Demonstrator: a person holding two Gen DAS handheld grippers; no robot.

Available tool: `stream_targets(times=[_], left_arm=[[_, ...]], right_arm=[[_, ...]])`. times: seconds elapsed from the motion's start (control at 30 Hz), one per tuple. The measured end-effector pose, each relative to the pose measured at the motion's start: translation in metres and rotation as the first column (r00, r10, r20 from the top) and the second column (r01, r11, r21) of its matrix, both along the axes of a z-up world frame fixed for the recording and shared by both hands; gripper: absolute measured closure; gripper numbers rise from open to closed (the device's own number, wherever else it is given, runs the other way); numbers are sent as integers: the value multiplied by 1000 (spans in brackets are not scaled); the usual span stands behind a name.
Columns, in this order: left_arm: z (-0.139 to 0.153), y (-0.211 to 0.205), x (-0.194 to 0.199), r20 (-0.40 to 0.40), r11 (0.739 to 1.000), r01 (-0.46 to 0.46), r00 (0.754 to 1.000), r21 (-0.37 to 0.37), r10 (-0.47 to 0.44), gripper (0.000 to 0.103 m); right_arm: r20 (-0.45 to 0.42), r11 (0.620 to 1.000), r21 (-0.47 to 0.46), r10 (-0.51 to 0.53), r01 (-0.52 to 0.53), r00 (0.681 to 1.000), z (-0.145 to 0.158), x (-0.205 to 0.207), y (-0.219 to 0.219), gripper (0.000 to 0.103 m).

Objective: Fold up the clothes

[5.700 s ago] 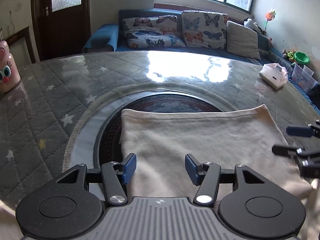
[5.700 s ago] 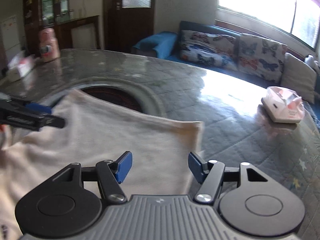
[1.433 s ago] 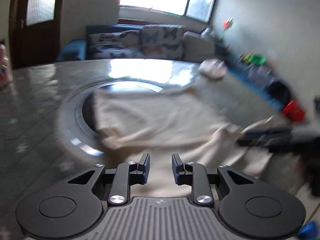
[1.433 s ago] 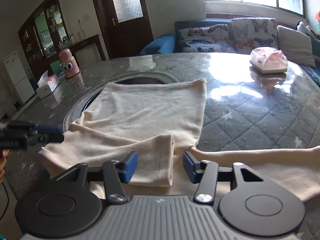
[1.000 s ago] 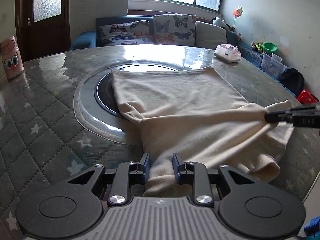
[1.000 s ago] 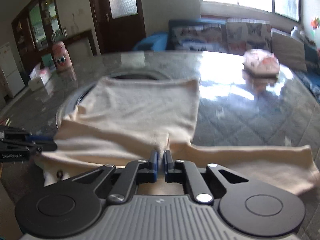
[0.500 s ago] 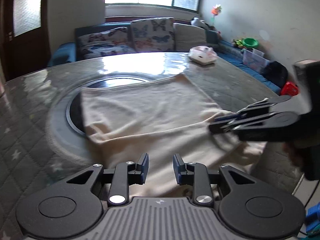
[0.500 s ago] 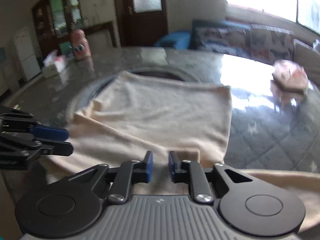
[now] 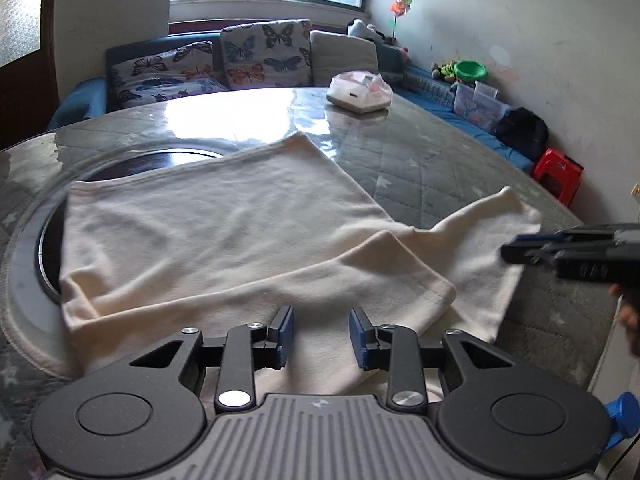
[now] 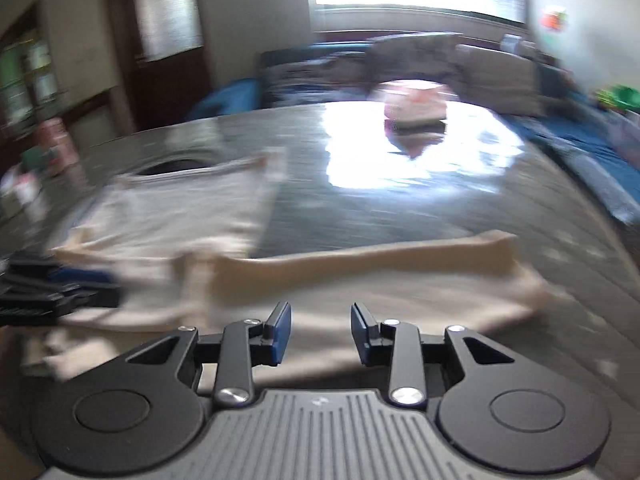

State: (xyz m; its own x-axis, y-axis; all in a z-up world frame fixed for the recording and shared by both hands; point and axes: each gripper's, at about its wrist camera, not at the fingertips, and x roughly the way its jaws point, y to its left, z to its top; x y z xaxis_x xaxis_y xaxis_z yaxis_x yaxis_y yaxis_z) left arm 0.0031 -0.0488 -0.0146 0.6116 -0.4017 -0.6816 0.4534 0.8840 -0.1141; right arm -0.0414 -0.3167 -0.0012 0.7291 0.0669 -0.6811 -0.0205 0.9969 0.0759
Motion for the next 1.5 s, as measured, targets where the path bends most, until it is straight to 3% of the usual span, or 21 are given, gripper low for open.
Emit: stream_targets(times=[0.17,0.33,0.53,0.6,0.67,0.73,1.0,1.17,1.33,1.5], left_arm=[[1,-1,0,-5,1000,-4,1000,1,4,69],[6,3,-1,-8,999,-34,999,-4,34,66],[12,5,-5,11,999,-43,999,1,43,57],[13,5,-7,16,999,-46,999,4,46,57],[13,6,-7,20,999,-53,998,8,52,56],[14,9,-8,22,998,-64,998,7,64,56],[18,40,-12,42,990,-143,989,13,142,52],[22,65,-15,53,979,-202,978,2,202,50],[24,86,-21,60,968,-250,966,-9,250,47],[27,103,-27,67,957,-288,955,-23,289,43]], right_arm=[[4,984,-2,-176,176,984,-6,0,-53,59],[17,956,44,-290,289,957,-11,6,-87,59],[25,936,121,-336,331,942,-21,11,-102,60],[36,934,123,-342,336,939,-23,12,-103,67],[53,939,144,-323,313,945,-16,9,-100,88],[71,944,167,-300,285,951,-8,7,-97,94],[149,954,251,-203,161,968,26,-3,-81,95],[219,951,306,-31,-39,975,67,5,-43,95],[257,922,307,158,-236,953,94,23,16,95],[260,876,289,316,-386,912,100,40,77,96]])
